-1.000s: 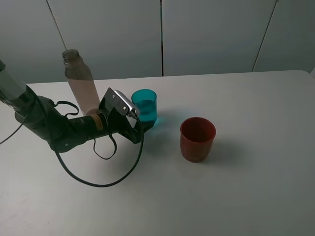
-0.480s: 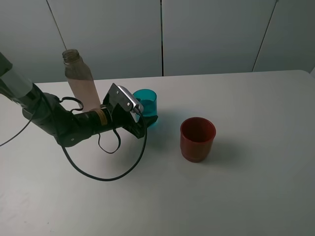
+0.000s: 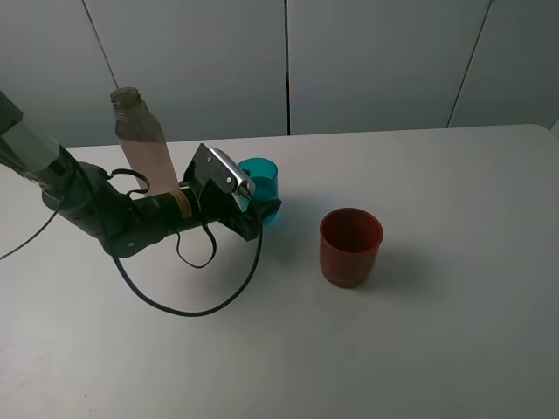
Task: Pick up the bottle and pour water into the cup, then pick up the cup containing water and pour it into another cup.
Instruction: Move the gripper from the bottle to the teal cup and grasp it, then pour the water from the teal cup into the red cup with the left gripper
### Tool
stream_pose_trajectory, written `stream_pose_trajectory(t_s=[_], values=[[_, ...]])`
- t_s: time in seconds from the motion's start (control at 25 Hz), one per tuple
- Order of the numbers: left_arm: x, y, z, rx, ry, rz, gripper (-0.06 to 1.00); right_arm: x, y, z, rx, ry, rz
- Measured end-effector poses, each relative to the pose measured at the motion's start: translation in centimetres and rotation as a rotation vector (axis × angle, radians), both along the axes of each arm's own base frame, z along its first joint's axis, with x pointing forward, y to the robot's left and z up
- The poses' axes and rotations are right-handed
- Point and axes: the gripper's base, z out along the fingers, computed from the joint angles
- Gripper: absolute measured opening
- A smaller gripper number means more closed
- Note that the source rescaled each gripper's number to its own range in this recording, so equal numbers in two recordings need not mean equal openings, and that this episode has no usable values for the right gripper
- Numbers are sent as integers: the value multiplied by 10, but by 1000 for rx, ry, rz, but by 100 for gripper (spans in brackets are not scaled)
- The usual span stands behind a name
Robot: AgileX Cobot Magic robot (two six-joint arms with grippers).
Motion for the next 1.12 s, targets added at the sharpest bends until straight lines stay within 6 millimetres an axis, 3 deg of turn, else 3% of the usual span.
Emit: stream_pose_trajectory(t_s=[0.04, 0.08, 0.8, 1.12], values=[[0, 0, 0, 0, 0, 2, 38, 0, 0, 0, 0, 0, 0], [0, 0, 0, -2, 1, 2, 31, 0, 0, 0, 0, 0, 0], [3, 5, 1, 8, 5, 13, 31, 0, 0, 0, 0, 0, 0], [-1, 1, 48, 87, -98, -152, 31, 0, 0, 0, 0, 0, 0]])
